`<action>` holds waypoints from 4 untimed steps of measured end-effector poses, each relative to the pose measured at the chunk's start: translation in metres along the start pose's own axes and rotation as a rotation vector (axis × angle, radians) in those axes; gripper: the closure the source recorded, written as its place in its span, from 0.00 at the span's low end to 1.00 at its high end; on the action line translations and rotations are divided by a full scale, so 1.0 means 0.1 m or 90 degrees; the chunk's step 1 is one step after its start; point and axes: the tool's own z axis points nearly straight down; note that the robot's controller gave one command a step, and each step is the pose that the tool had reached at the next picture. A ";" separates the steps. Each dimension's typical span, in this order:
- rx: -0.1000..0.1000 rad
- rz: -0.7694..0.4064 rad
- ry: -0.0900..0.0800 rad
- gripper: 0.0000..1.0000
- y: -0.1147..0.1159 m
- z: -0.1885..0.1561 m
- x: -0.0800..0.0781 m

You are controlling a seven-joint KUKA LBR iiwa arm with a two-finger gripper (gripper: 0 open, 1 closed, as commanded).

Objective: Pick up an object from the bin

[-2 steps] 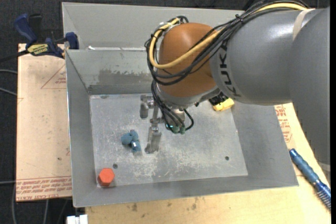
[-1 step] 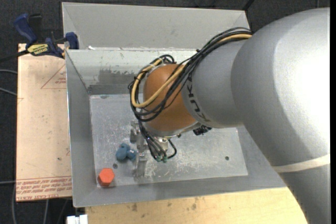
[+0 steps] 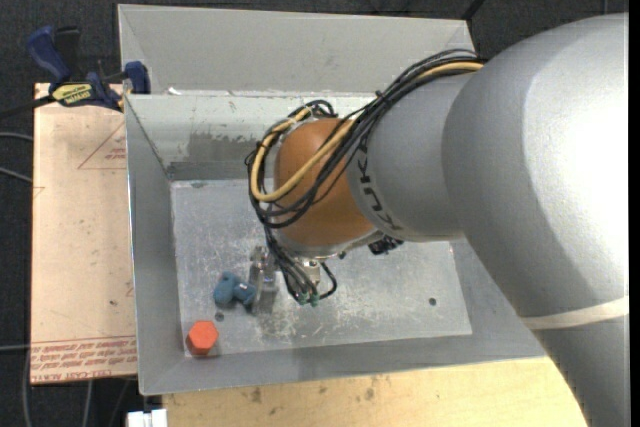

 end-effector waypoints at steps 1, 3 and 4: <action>-0.002 -0.019 -0.002 1.00 0.55 -0.52 0.42; 0.001 -0.285 0.002 1.00 0.55 -1.00 0.02; 0.001 -0.303 0.002 1.00 0.60 -0.87 0.34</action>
Offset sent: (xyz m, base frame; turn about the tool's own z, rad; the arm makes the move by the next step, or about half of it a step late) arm -0.0382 0.0520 0.0501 -0.0196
